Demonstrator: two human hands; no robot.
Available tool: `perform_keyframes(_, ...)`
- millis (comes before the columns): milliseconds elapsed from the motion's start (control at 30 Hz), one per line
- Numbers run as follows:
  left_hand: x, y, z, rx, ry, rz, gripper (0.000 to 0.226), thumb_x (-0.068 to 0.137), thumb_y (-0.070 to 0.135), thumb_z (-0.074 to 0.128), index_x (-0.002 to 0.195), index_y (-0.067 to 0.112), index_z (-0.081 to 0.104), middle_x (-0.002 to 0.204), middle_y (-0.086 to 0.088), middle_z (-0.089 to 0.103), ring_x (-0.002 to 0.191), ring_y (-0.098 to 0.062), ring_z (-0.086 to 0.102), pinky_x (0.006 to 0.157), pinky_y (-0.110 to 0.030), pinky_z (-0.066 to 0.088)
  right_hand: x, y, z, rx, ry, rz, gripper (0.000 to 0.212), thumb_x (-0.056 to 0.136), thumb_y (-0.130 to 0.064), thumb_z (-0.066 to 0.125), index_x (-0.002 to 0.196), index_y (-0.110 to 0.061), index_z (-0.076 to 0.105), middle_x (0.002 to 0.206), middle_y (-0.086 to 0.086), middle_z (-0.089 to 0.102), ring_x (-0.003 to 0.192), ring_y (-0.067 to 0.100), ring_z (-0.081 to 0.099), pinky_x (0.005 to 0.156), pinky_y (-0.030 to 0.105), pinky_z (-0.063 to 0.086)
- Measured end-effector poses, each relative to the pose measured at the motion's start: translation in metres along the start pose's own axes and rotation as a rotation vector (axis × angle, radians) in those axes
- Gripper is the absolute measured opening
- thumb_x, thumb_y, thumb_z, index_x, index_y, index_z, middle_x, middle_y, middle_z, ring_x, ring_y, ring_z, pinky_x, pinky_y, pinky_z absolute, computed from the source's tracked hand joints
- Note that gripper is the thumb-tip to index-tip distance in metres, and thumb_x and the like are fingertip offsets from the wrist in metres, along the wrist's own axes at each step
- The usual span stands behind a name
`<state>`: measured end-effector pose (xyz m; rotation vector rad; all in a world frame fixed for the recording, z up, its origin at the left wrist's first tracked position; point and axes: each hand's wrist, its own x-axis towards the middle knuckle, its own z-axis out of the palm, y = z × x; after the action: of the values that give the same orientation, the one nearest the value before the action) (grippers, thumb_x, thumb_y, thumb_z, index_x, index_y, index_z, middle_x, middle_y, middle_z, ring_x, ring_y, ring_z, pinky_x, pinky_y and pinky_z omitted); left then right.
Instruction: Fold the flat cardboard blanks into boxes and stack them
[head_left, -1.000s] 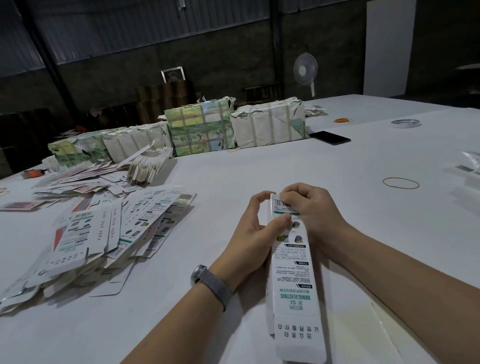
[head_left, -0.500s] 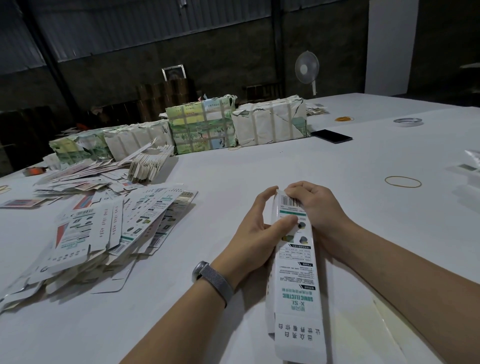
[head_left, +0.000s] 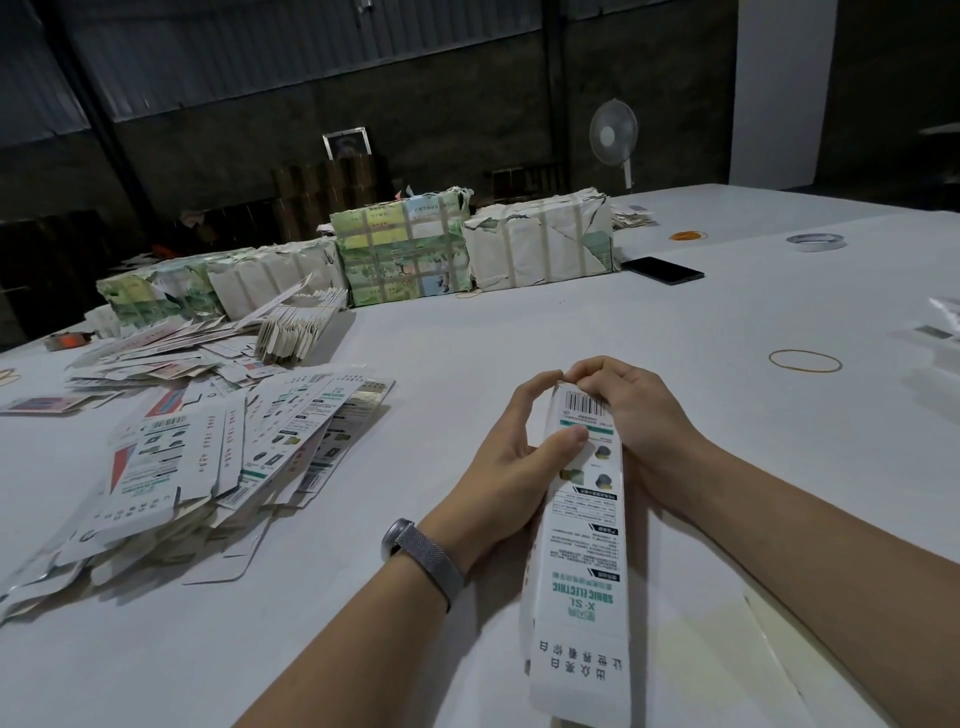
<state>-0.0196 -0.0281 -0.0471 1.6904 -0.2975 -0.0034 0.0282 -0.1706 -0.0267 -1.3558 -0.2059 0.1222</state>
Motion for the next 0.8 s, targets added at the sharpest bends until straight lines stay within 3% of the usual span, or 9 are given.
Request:
perform_keyframes(133, -0.0002, 0.0000, -0.0013, 0.028, -0.002, -0.012, 0.045, 0.104, 0.018, 0.053, 0.142, 0.035, 0.037, 0.115, -0.015, 0.073, 0.078, -0.023, 0.074, 0.067, -0.032, 0.059, 0.0015, 0.0008, -0.0013, -0.016, -0.004, -0.007, 0.024, 0.095, -0.001, 0.046, 0.082, -0.011, 0.064, 0.067, 0.008, 0.064, 0.055, 0.019, 0.058, 0.049, 0.028, 0.050)
perform_keyframes(333, -0.0006, -0.0001, -0.0002, 0.030, 0.011, -0.012, 0.042, 0.103, 0.026, 0.055, 0.139, 0.040, 0.038, 0.115, -0.013, 0.073, 0.086, -0.027, 0.074, 0.075, -0.041, 0.060, 0.0032, 0.0035, -0.0006, 0.002, 0.021, -0.036, 0.026, 0.095, -0.002, 0.048, 0.078, -0.012, 0.066, 0.067, 0.008, 0.065, 0.055, 0.019, 0.060, 0.050, 0.027, 0.051)
perform_keyframes(433, -0.0003, 0.0006, 0.0012, 0.004, 0.014, -0.010, 0.045, 0.096, 0.031, 0.059, 0.135, 0.042, 0.039, 0.112, -0.012, 0.074, 0.085, -0.027, 0.074, 0.074, -0.040, 0.060, 0.0032, 0.0051, 0.0006, 0.026, 0.035, -0.046, 0.026, 0.095, -0.003, 0.050, 0.078, -0.013, 0.067, 0.068, 0.006, 0.067, 0.057, 0.018, 0.061, 0.052, 0.027, 0.052)
perform_keyframes(600, -0.0004, 0.0003, 0.0000, -0.047, 0.010, -0.005, 0.042, 0.102, 0.019, 0.058, 0.133, 0.039, 0.037, 0.108, -0.012, 0.076, 0.078, -0.025, 0.074, 0.067, -0.033, 0.059, 0.0027, 0.0077, 0.0012, 0.087, 0.025, -0.059, 0.014, 0.098, -0.010, 0.056, 0.090, -0.013, 0.067, 0.077, 0.008, 0.067, 0.065, 0.020, 0.064, 0.060, 0.031, 0.055)
perform_keyframes(800, -0.0006, 0.0014, 0.0018, -0.087, 0.022, -0.014, 0.051, 0.087, 0.032, 0.065, 0.128, 0.040, 0.037, 0.100, -0.010, 0.078, 0.074, -0.028, 0.074, 0.066, -0.034, 0.058, 0.0014, 0.0088, 0.0021, 0.068, 0.022, -0.077, 0.016, 0.100, -0.017, 0.056, 0.092, -0.011, 0.068, 0.079, 0.010, 0.069, 0.069, 0.023, 0.066, 0.064, 0.034, 0.055)
